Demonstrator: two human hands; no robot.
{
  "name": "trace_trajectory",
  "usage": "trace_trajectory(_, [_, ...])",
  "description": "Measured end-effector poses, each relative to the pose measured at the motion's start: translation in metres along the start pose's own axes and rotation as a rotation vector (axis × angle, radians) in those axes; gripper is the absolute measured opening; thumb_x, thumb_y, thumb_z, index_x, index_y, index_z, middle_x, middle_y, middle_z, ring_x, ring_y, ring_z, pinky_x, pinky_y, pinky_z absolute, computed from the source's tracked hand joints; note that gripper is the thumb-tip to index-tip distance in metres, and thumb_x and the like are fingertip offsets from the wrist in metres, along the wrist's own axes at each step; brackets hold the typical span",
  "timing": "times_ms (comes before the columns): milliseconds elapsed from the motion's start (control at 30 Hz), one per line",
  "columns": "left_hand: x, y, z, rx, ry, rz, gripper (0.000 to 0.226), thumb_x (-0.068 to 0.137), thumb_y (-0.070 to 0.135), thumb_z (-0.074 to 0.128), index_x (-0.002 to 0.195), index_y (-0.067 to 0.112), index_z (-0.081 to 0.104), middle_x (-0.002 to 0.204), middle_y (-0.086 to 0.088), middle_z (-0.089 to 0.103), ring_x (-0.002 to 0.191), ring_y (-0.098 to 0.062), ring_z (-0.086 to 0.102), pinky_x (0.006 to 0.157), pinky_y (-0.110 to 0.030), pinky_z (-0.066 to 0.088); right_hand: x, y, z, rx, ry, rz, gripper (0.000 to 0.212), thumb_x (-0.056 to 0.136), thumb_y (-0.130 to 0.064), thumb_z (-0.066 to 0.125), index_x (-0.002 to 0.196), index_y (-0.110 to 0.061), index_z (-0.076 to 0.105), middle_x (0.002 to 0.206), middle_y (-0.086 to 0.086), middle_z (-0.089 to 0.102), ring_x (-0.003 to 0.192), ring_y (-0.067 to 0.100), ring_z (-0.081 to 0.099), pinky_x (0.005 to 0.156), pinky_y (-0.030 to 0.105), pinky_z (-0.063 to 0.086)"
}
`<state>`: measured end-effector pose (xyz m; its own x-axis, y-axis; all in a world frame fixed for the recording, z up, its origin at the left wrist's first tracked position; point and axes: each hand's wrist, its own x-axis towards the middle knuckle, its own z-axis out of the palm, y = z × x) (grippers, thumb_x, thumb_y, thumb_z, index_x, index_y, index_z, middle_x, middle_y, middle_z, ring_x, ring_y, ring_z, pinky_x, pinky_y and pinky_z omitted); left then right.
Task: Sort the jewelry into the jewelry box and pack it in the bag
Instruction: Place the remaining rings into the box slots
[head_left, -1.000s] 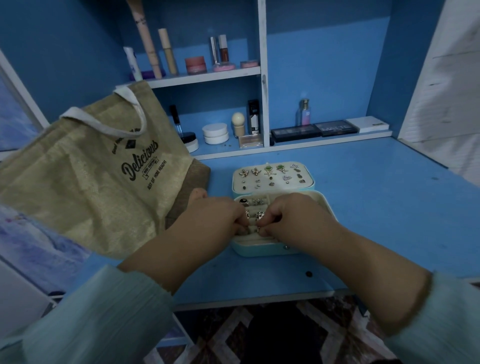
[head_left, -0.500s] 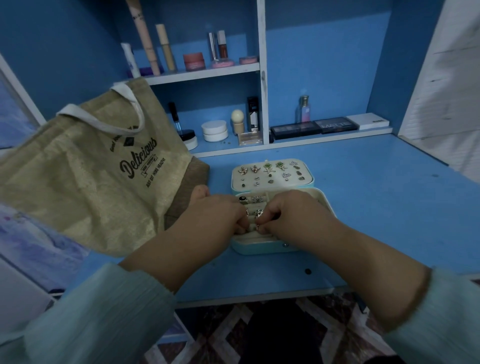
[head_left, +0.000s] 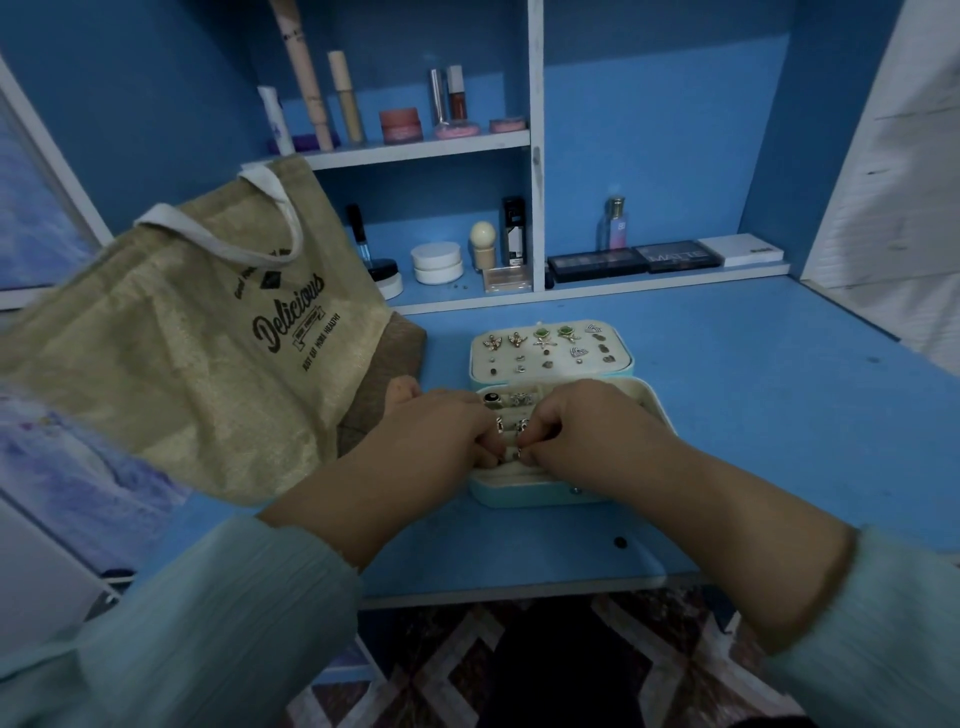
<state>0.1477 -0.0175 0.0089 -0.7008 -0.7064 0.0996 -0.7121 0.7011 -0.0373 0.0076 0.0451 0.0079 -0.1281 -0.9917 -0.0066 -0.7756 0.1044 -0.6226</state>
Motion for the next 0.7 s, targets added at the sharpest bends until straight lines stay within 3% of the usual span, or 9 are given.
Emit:
trace_trajectory(100, [0.0028,0.0024,-0.0039,0.004,-0.043,-0.007,0.008,0.089,0.027,0.057,0.086,0.032,0.063,0.102,0.011,0.056,0.105,-0.007,0.048,0.087,-0.032,0.011,0.0010,-0.0021,-0.0010,-0.069,-0.010,-0.032,0.011,0.085,-0.023,0.064,0.090,-0.021,0.074,0.080,-0.009,0.062,0.054,0.001,0.046,0.050,0.008,0.038])
trace_trajectory(200, [0.0032,0.0002,-0.0029,-0.001,-0.035,-0.004,0.010,0.088,0.026,0.058,0.085,0.034,0.062,0.096,0.012,0.054,0.104,-0.007,0.050,0.088,-0.032,0.012,0.0005,-0.0045,-0.0021,-0.129,-0.006,-0.049,0.012,0.086,-0.023,0.062,0.090,-0.021,0.073,0.092,-0.006,0.067,0.057,0.002,0.045,0.052,0.006,0.034])
trace_trajectory(300, [0.0029,-0.0018,-0.0004,-0.017,-0.028,-0.023,0.010,0.088,0.024,0.059,0.088,0.032,0.065,0.099,0.012,0.057,0.103,-0.005,0.050,0.093,-0.033,0.013,-0.0007,-0.0064,-0.0064,-0.219,0.022,-0.060,0.011,0.086,-0.026,0.062,0.089,-0.025,0.072,0.097,-0.009,0.066,0.076,0.006,0.054,0.047,0.003,0.031])
trace_trajectory(400, [0.0051,-0.0020,0.0005,-0.015,-0.037,-0.033,0.010,0.088,0.027,0.059,0.092,0.032,0.067,0.101,0.012,0.058,0.102,-0.007,0.051,0.089,-0.031,0.011,0.0004,-0.0061,-0.0080,-0.224,0.013,-0.066,0.011,0.085,-0.025,0.062,0.087,-0.023,0.072,0.093,-0.009,0.065,0.087,0.010,0.058,0.049,0.002,0.033])
trace_trajectory(500, [0.0060,-0.0009,-0.0018,0.000,-0.075,-0.049,0.012,0.089,0.029,0.059,0.096,0.033,0.068,0.099,0.012,0.060,0.101,-0.008,0.051,0.080,-0.030,0.010,0.0014,-0.0055,-0.0028,-0.232,0.001,-0.128,0.013,0.085,-0.020,0.061,0.074,-0.020,0.068,0.081,-0.009,0.055,0.080,0.010,0.053,0.053,0.012,0.035])
trace_trajectory(600, [0.0046,0.0000,-0.0052,0.017,-0.102,-0.054,0.016,0.090,0.032,0.056,0.101,0.037,0.067,0.098,0.011,0.056,0.103,-0.010,0.051,0.092,-0.032,0.014,0.0038,-0.0040,0.0013,-0.256,-0.004,-0.176,0.014,0.085,-0.019,0.059,0.079,-0.011,0.070,0.091,-0.001,0.057,0.083,0.014,0.053,0.068,0.020,0.040])
trace_trajectory(700, [0.0001,-0.0005,-0.0078,0.028,-0.098,-0.043,0.021,0.092,0.036,0.052,0.108,0.041,0.064,0.103,0.012,0.056,0.107,-0.008,0.050,0.101,-0.035,0.015,0.0039,-0.0003,-0.0061,-0.201,-0.033,-0.169,0.013,0.083,-0.022,0.064,0.090,-0.019,0.074,0.078,-0.012,0.055,0.075,0.005,0.052,0.057,0.007,0.035])
